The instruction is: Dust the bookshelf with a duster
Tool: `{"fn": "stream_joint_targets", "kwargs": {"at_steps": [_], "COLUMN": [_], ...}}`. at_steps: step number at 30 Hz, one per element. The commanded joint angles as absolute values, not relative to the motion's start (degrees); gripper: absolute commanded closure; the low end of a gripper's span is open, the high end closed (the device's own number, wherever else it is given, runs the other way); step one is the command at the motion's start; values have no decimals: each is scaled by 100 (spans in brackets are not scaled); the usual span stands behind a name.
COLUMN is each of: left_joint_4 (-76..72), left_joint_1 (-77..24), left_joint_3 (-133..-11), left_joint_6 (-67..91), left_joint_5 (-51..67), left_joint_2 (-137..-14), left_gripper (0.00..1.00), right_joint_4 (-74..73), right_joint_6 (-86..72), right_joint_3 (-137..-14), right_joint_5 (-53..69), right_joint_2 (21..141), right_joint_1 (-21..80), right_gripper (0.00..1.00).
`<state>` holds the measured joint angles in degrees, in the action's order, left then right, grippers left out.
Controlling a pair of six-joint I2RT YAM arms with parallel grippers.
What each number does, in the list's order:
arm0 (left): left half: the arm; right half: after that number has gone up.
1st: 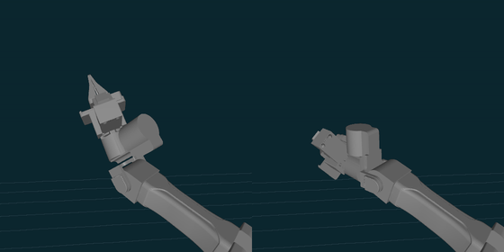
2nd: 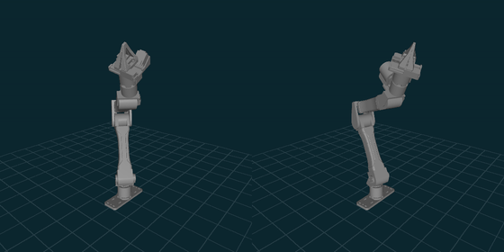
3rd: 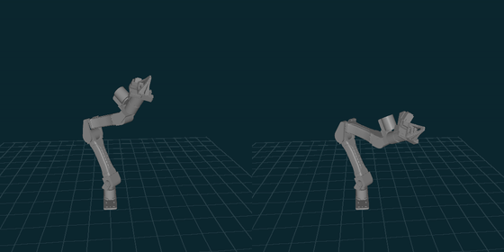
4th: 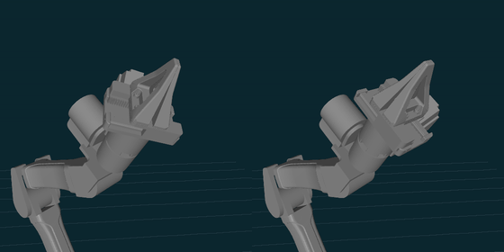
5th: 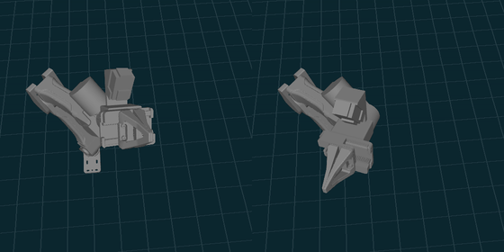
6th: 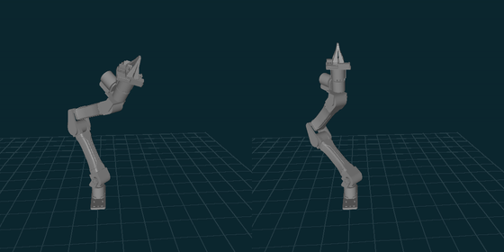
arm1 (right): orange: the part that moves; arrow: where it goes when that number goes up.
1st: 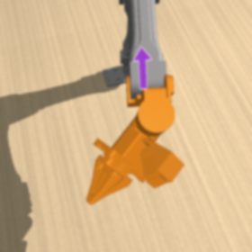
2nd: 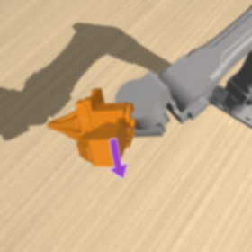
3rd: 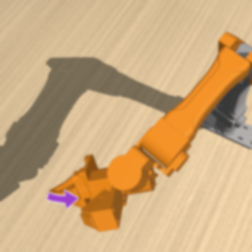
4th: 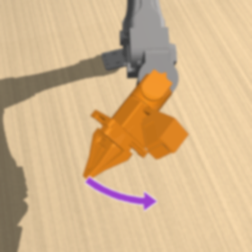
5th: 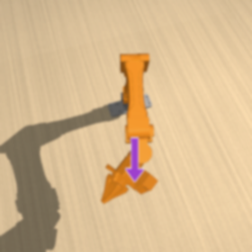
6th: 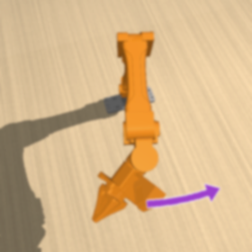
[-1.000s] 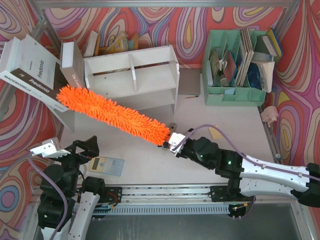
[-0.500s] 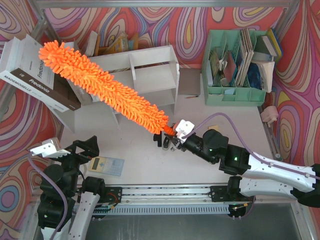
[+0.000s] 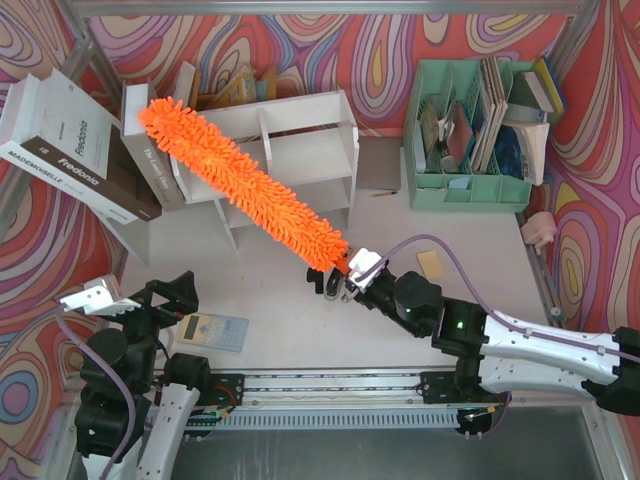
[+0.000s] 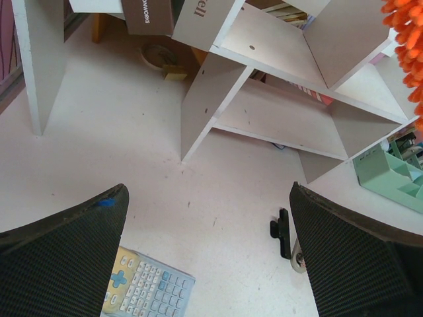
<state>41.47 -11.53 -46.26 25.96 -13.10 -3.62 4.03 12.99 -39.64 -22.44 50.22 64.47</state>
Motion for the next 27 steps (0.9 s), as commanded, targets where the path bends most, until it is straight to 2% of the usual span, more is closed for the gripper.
{"fn": "stream_joint_targets", "kwargs": {"at_steps": [1,13,18,27], "left_joint_4": [3955,3955,3955,3955], "left_joint_1": [-1116,-1116,-1116,-1117], "left_joint_3": [-4562,-4566,-4562,-4561], "left_joint_6": [2628,2629,2628,2628], "left_joint_5": [-1239,-1239,-1231,-1231], "left_joint_2": [-398,-387,-371,-352], "left_gripper": [2,1,1,1], "right_joint_4": [1131,1565,1775,1732], "right_joint_6": [1100,1102,1075,879], "right_joint_3": [-3972,-4650,-4747,-5233], "right_joint_5": [-2145,-1697,-2014,-1793], "right_joint_2": [5235,6388,6593,6825], "right_joint_1": [6434,6434,6428,6417], "right_gripper": [100,100,100,100]}}
